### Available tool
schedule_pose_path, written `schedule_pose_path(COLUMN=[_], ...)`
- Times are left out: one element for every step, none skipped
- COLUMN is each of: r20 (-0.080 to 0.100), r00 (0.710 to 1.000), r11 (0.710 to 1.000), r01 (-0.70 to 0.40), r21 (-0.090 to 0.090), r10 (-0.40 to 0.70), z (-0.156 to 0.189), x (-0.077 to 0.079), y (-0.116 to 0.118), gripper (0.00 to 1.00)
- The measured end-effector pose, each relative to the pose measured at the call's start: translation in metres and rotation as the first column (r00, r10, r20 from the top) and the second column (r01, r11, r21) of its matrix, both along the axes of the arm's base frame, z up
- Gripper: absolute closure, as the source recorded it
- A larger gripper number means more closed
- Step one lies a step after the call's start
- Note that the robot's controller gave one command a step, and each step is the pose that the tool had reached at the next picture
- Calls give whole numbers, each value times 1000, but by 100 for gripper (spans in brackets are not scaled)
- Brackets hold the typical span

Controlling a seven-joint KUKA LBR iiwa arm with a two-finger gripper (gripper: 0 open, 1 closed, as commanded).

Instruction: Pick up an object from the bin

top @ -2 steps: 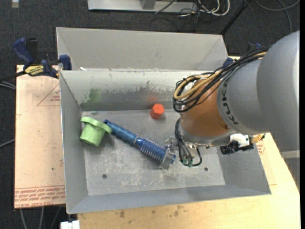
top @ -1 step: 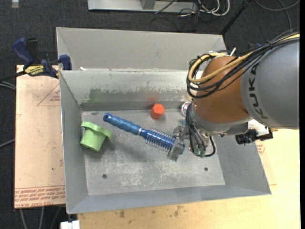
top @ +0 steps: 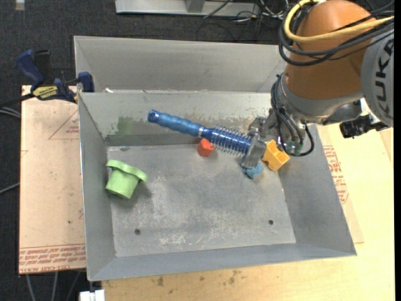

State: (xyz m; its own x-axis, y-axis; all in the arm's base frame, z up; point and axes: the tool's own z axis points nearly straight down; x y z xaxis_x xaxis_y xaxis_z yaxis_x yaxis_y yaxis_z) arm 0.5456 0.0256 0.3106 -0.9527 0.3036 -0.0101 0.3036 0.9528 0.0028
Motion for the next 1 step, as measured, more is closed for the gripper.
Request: schedule_pose_path(r20=[-9], r00=[986], r11=[986], r01=[-167], r21=[-1], r10=[167], z=[-7], x=[13], y=[-46], gripper=[100])
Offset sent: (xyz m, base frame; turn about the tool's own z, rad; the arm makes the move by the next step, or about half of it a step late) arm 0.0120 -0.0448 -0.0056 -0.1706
